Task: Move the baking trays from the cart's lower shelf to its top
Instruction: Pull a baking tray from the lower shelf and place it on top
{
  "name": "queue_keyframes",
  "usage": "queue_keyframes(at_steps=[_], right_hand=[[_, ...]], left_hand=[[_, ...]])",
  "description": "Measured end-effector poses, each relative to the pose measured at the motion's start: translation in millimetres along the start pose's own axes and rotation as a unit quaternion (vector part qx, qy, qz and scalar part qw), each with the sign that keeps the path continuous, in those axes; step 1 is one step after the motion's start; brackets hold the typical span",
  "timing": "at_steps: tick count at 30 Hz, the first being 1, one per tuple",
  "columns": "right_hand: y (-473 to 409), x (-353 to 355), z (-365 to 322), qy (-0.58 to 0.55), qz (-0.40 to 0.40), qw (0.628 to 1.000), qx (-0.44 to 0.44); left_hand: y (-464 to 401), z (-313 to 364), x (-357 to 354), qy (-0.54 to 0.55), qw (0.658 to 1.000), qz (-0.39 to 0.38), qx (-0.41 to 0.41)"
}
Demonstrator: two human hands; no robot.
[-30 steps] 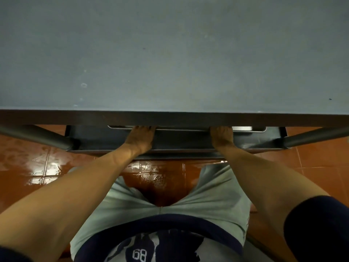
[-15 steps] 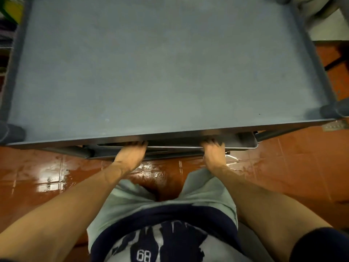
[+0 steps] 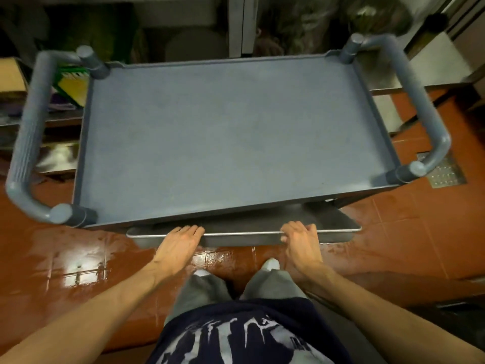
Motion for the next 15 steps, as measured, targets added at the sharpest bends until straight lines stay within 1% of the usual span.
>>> queue_keyframes(at_steps=[4, 9, 15], right_hand=[[11.4, 47.7, -8.7, -0.001, -0.011, 0.998, 0.058], [20.1, 109.8, -30.4, 0.004, -0.035, 0.992, 0.119], [32.1, 162.0, -49.6, -0.04, -0.082, 0.988, 0.121]], left_hand=[[32.1, 0.7, 39.9, 0.076, 0.997, -0.012, 0.001], [74.4, -12.9, 91.1, 0.127, 0.991, -0.009, 0.031], [99.1, -22.8, 143.9, 0.141, 0.989, -0.03, 0.038]])
Point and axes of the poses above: each hand's wrist, its own y-axis away from the middle knuckle, its own x-axis out of the back of the hand, z = x × y, the point moved 8 cm from there along -y, towards the middle knuckle, and after that the axes turned 5 degrees about y, right-handed, at the moved point
